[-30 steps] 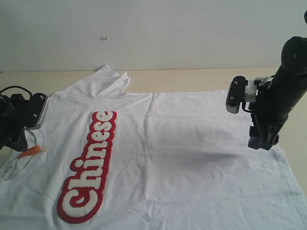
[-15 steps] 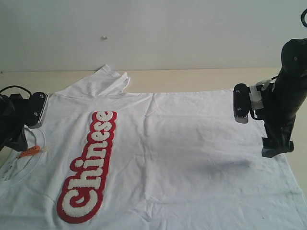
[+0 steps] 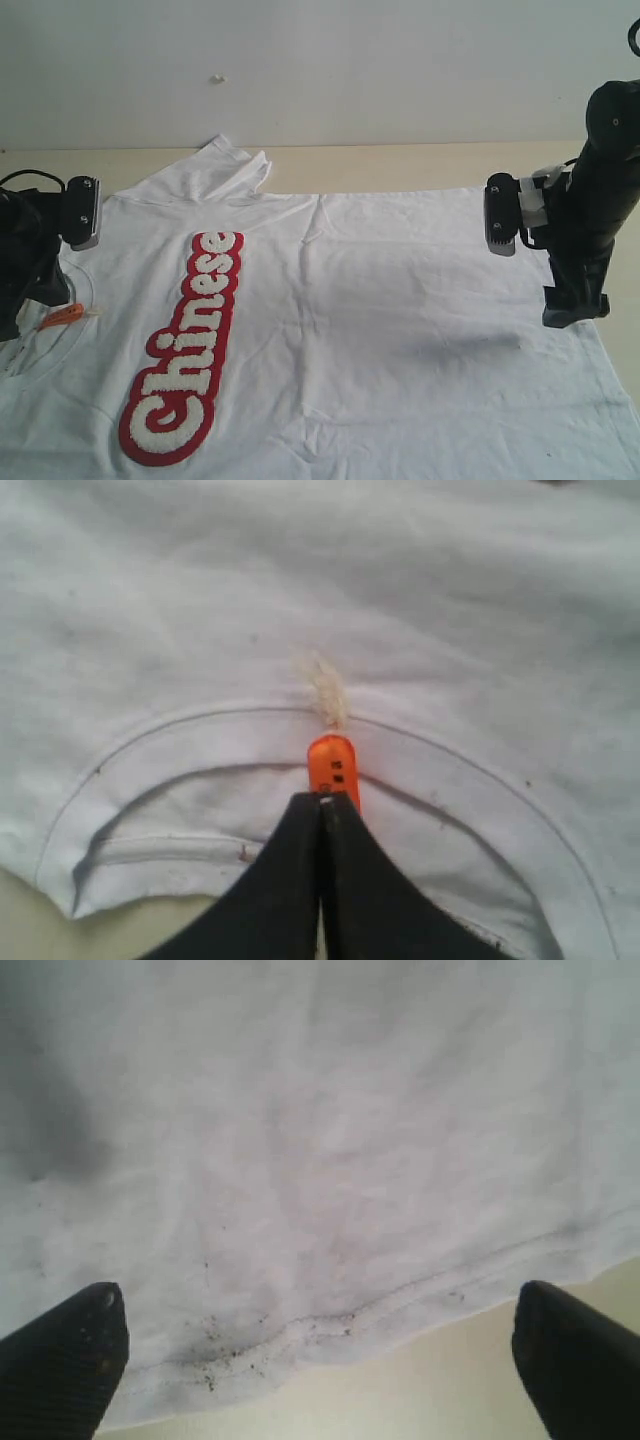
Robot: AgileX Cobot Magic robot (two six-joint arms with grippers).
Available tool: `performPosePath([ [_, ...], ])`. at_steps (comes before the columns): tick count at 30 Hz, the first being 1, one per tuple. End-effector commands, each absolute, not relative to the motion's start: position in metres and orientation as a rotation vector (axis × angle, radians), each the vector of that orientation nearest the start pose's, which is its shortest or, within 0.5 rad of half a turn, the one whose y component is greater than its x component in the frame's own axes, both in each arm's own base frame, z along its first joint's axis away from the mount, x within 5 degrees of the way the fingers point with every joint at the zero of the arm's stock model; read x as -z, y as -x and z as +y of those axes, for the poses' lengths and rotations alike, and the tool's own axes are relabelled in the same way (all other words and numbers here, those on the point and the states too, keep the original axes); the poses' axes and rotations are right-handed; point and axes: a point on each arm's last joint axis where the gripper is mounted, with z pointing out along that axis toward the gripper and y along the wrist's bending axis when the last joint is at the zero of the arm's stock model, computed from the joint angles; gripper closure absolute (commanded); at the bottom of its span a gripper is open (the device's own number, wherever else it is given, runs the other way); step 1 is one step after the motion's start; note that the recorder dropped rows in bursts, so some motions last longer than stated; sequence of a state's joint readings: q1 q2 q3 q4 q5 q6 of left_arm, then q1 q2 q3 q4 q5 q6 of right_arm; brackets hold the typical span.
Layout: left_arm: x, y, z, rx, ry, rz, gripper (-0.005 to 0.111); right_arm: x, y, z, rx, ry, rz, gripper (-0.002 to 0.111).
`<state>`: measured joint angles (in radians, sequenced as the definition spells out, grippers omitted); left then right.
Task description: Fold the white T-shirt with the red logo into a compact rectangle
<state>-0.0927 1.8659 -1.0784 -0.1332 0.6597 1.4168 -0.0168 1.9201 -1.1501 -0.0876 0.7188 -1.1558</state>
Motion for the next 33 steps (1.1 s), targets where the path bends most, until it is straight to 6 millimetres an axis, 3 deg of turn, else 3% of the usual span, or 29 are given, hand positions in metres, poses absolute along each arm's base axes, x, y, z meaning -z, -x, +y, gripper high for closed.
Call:
performPosePath([
  [1, -0.149, -0.345, -0.041, -0.045, -1.747, 2.301, 0.107, -0.146, -0.359, -0.013, 0.229, 1.685, 2.492, 0.008],
  [6, -0.15, -0.346, -0.043, -0.021, -1.669, 2.32, 0.105, -0.146, -0.36, -0.012, 0.217, 1.663, 2.493, 0.008],
  [9, -0.15, -0.347, -0.043, -0.024, -1.667, 2.318, 0.09, -0.146, -0.361, -0.012, 0.219, 1.651, 2.487, 0.008],
  [12, -0.15, -0.348, -0.043, -0.022, -1.591, 2.357, 0.063, -0.146, -0.361, -0.011, 0.217, 1.648, 2.487, 0.008],
  [16, -0.15, -0.346, -0.042, -0.017, -1.61, 2.363, 0.003, -0.146, -0.361, -0.011, 0.217, 1.648, 2.487, 0.008],
  [25, -0.149, -0.344, -0.042, 0.004, -1.634, 2.375, 0.002, -0.146, -0.361, -0.009, 0.179, 1.603, 2.499, 0.008],
  [27, -0.147, -0.34, -0.043, 0.042, -1.732, 2.354, 0.002, -0.146, -0.361, -0.006, 0.138, 1.554, 2.511, 0.008],
  [29, -0.146, -0.332, -0.042, 0.083, -1.96, 2.262, 0.002, -0.146, -0.361, -0.006, 0.132, 1.549, 2.507, 0.008],
  [33, -0.145, -0.328, -0.039, 0.09, -2.082, 2.219, 0.002, -0.146, -0.361, -0.007, 0.151, 1.577, 2.502, 0.008],
])
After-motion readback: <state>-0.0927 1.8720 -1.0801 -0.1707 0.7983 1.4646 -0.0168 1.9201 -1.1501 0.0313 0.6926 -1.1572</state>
